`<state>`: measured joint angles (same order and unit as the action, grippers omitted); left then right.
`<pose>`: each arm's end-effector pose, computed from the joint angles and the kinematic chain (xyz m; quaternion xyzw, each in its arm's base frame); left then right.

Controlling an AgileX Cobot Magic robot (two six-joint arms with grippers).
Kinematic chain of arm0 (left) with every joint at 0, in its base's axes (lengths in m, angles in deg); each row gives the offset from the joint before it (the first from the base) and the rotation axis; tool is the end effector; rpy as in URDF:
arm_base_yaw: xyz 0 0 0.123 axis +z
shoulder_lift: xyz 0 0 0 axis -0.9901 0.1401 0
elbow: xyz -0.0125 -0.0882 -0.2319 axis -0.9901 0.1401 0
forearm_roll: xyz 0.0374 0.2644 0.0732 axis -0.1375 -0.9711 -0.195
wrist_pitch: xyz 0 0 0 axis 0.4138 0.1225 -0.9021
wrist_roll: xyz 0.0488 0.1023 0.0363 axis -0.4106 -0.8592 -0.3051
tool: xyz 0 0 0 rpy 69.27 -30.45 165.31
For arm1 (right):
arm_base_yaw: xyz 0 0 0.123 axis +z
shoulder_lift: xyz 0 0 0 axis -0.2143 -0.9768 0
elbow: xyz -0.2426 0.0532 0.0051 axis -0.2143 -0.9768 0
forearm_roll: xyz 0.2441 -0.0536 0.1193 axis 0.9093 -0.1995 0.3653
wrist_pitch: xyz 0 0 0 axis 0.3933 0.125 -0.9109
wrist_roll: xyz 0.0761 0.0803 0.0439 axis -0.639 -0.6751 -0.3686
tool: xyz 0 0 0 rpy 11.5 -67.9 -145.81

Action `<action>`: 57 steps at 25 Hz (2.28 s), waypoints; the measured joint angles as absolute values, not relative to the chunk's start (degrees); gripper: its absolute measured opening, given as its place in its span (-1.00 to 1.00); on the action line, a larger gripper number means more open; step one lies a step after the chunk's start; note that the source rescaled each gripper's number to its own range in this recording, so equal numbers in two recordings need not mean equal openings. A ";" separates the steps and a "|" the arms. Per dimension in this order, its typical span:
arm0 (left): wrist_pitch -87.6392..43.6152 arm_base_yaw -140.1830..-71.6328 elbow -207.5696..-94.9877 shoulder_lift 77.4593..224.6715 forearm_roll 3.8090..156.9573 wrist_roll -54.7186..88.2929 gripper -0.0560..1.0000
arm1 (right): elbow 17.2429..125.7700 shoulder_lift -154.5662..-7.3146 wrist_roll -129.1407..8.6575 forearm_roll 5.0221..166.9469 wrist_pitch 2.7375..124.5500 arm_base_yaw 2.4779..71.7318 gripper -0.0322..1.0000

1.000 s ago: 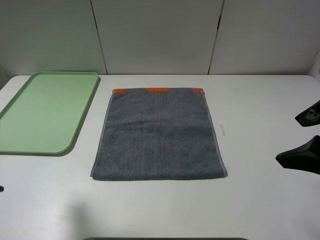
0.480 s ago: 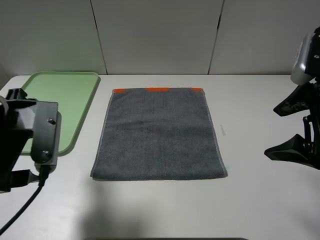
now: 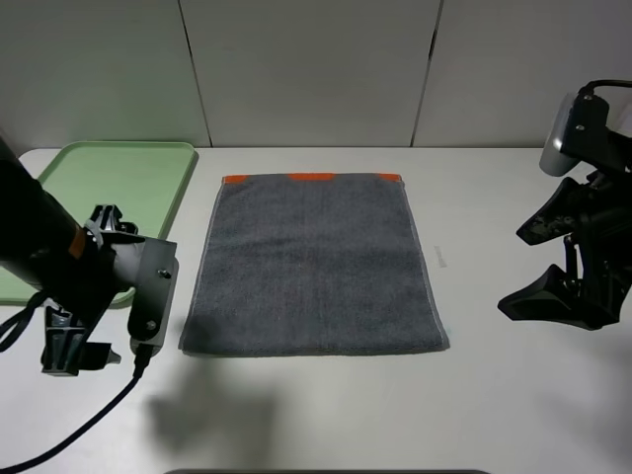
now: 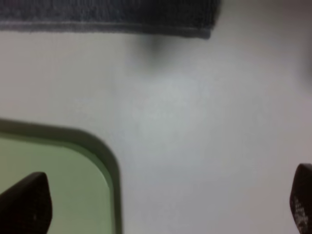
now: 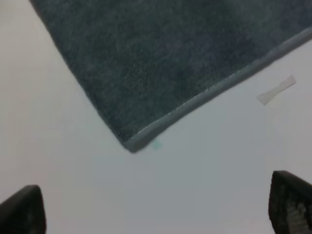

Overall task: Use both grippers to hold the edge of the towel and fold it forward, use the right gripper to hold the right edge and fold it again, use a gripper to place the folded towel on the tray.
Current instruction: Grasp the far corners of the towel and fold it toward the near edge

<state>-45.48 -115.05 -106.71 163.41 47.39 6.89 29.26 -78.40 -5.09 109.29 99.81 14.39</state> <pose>0.2314 -0.1290 0.0762 0.7143 0.6769 0.1129 0.1373 0.2474 0.0525 0.1533 -0.4910 0.8317 0.0836 0.2455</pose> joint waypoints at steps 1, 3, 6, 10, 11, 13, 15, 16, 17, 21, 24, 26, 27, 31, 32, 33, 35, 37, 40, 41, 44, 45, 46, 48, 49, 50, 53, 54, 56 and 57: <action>-44.26 -115.05 -106.71 164.32 46.92 6.50 0.98 | 29.26 -79.02 -4.99 109.35 99.23 14.39 1.00; -41.88 -115.05 -106.71 166.32 46.28 5.56 0.98 | 29.26 -80.00 -4.99 109.41 98.58 14.39 1.00; -38.41 -115.05 -106.76 168.97 46.23 4.14 0.98 | 29.26 -81.35 -4.93 109.46 97.76 14.39 1.00; -35.50 -115.05 -106.77 172.55 46.23 2.13 0.98 | 29.26 -82.70 -4.93 109.46 96.73 14.39 1.00; -34.88 -115.05 -106.82 173.33 46.23 1.99 0.98 | 29.26 -83.02 -4.93 109.46 96.42 14.39 1.00; -33.46 -115.05 -106.82 175.13 46.23 1.53 0.98 | 29.26 -83.72 -4.93 109.46 96.30 14.39 1.00; -31.76 -115.17 -106.82 176.55 46.23 0.33 0.98 | 29.26 -84.10 -4.93 109.46 96.09 14.39 1.00; -31.09 -115.30 -106.82 177.23 46.16 -0.06 0.98 | 29.26 -84.25 -4.87 109.46 96.03 14.39 1.00; -30.18 -115.48 -106.82 177.74 46.16 -0.41 0.98 | 29.26 -84.36 -4.76 109.46 95.84 14.39 1.00; -26.24 -115.92 -106.83 178.44 46.16 -1.24 0.98 | 29.26 -84.67 -4.78 109.46 95.11 14.39 1.00; -24.59 -115.92 -106.83 178.44 46.16 -2.23 0.98 | 29.26 -84.92 -4.78 109.46 95.00 14.39 1.00; -24.15 -115.92 -106.83 178.44 46.16 -2.81 0.98 | 29.26 -84.92 -4.78 109.46 95.00 14.39 1.00; -24.10 -115.92 -106.83 178.44 46.16 -3.09 0.98 | 29.26 -84.92 -4.75 109.46 95.00 14.39 1.00; -23.80 -115.92 -106.88 178.49 46.16 -5.08 0.98 | 29.26 -84.92 -4.75 109.46 95.00 14.39 1.00; -23.68 -115.92 -106.88 178.62 46.16 -5.60 0.98 | 29.26 -84.92 -4.75 109.46 95.00 14.39 1.00; -23.68 -115.92 -106.88 178.62 46.16 -5.60 0.98 | 29.26 -84.92 -4.75 109.46 95.00 14.39 1.00; -23.61 -115.92 -107.01 179.15 46.21 -6.57 0.97 | 29.26 -84.92 -4.75 109.46 95.00 14.39 1.00; -23.61 -115.92 -107.36 179.91 46.21 -7.04 0.97 | 29.26 -84.92 -4.75 109.46 95.00 14.39 1.00; -22.81 -115.99 -107.83 180.84 46.21 -7.10 0.97 | 29.26 -84.92 -4.75 109.46 95.00 14.39 1.00; -22.18 -116.18 -107.96 181.08 46.13 -7.23 0.97 | 29.26 -84.92 -4.75 109.46 95.00 14.39 1.00; -19.46 -117.25 -108.16 181.83 45.76 -7.43 0.95 | 29.26 -84.92 -4.75 109.46 95.00 14.39 1.00; -18.79 -117.84 -108.33 182.11 45.62 -7.48 0.95 | 29.26 -84.92 -4.75 109.46 95.00 14.39 1.00; -18.13 -118.46 -108.45 182.54 45.39 -7.55 0.95 | 29.26 -84.92 -4.75 109.46 95.00 14.39 1.00; -17.19 -119.65 -108.70 183.17 45.10 -7.90 0.93 | 29.26 -84.92 -4.75 109.46 95.00 14.39 1.00; -16.77 -120.35 -108.89 183.51 44.89 -7.94 0.93 | 29.26 -84.92 -4.80 109.46 95.00 14.39 1.00; -16.37 -120.75 -109.03 183.72 44.88 -8.02 0.93 | 29.26 -84.92 -4.85 109.46 95.00 14.39 1.00; -15.60 -121.26 -109.09 183.81 44.81 -7.89 0.92 | 29.26 -84.92 -4.95 109.46 95.00 14.39 1.00; -15.60 -121.26 -109.09 183.85 44.81 -7.77 0.92 | 29.26 -84.92 -4.95 109.46 95.05 14.39 1.00; -15.85 -121.26 -109.21 183.85 44.81 -7.36 0.92 | 29.26 -84.92 -4.95 109.58 95.48 14.39 1.00; -16.00 -121.26 -109.28 183.85 44.81 -7.21 0.92 | 29.26 -84.92 -4.89 109.88 95.64 14.39 1.00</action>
